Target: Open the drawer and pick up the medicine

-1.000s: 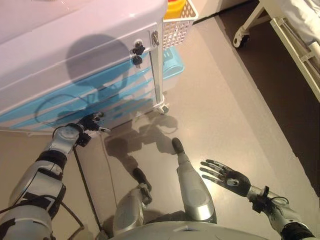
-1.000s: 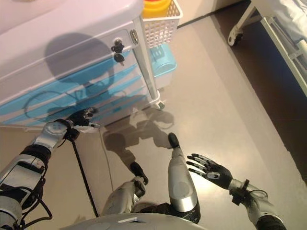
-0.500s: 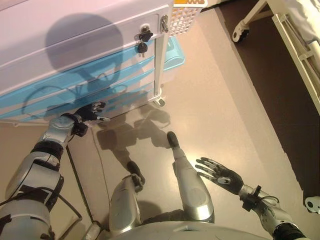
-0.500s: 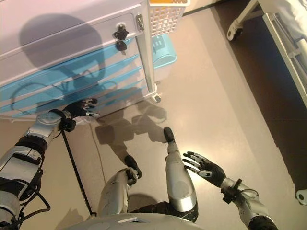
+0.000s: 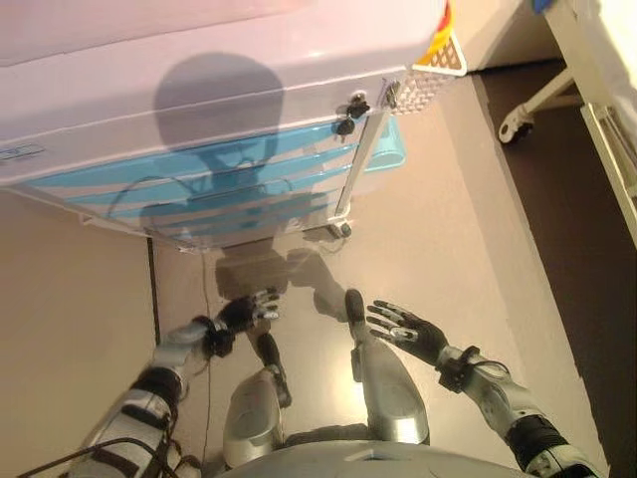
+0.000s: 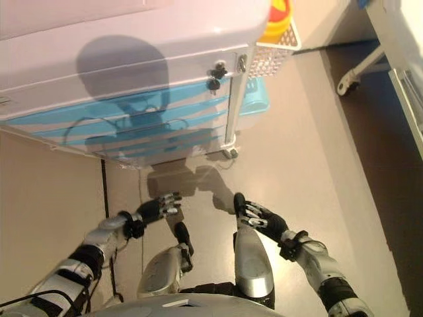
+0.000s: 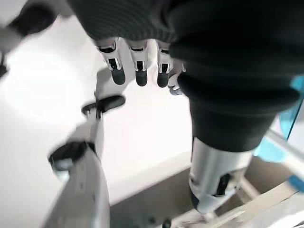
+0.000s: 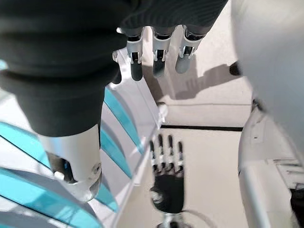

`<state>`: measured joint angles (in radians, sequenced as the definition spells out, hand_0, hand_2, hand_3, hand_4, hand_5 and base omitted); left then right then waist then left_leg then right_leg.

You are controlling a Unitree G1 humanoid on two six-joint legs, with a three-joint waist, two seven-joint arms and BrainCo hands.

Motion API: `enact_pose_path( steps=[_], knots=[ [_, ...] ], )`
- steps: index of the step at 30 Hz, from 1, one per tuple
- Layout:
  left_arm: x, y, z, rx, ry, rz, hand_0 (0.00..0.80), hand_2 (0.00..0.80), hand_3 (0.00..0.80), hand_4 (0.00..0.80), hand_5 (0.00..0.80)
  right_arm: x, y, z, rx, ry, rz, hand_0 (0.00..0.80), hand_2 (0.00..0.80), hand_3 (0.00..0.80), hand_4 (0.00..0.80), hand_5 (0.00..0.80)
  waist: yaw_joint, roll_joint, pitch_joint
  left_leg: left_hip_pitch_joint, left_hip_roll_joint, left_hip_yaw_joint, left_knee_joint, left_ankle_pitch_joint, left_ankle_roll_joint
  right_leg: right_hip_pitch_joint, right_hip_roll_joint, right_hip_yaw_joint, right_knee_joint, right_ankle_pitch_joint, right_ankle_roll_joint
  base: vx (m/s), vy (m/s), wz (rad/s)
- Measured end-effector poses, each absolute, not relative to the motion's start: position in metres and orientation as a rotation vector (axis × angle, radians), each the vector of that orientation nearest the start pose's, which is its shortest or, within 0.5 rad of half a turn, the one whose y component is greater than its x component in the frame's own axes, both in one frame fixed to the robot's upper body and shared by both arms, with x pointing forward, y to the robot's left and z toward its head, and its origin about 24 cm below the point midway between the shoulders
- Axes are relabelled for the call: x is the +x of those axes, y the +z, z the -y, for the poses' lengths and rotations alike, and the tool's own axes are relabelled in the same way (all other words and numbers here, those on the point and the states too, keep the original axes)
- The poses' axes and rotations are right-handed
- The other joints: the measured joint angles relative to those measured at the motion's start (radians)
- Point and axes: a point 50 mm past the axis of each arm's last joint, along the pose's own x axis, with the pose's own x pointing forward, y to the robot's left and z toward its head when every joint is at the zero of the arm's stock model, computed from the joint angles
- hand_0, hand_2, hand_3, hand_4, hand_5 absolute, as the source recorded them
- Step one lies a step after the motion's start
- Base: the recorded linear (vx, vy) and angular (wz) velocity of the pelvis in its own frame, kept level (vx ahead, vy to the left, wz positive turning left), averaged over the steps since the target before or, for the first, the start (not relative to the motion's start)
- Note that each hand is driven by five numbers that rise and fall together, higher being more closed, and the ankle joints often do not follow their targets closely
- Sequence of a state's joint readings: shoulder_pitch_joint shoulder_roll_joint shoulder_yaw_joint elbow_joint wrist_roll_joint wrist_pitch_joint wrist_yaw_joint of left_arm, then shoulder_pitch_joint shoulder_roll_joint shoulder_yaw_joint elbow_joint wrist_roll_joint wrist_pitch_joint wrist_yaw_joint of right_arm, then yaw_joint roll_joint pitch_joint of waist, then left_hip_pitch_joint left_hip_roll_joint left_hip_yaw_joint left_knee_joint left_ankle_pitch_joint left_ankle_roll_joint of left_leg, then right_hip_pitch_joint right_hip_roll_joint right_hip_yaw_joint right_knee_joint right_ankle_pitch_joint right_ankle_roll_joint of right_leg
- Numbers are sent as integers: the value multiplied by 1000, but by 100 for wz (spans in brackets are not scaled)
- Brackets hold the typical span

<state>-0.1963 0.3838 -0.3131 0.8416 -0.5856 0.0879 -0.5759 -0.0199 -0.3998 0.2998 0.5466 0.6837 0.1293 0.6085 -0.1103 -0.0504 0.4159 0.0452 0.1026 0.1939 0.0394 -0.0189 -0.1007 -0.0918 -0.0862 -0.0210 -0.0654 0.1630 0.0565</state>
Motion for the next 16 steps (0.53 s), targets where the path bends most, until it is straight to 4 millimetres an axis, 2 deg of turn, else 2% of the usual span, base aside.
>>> enact_pose_path(
  steps=[5,10,13,16],
  knots=[
    [185,-108,-179,-436,-460,-824,0,0,0,0,0,178,-98,174,438,506,-828,0,0,0,0,0,47,25,-121,31,-1,-49,-52,20,1,50,-6,-53,-26,-14,5,40,-32,28],
    [155,-122,-176,-571,-392,-880,0,0,0,0,0,152,-122,180,452,404,-984,0,0,0,0,0,93,53,-195,50,-1,-78,-87,37,5,70,-9,-86,-26,-25,8,27,-4,22],
    [139,-129,-177,-608,-379,-918,0,0,0,0,0,142,-129,182,453,384,-1028,0,0,0,0,0,112,63,-225,54,-2,-107,-102,50,7,84,-9,-114,-27,-34,8,20,0,27],
    [128,-134,-176,-633,-365,-963,0,0,0,0,0,134,-135,180,472,364,-1067,0,0,0,0,0,129,66,-256,54,0,-119,-105,54,7,89,-9,-128,-27,-36,6,12,-1,12]
  ],
)
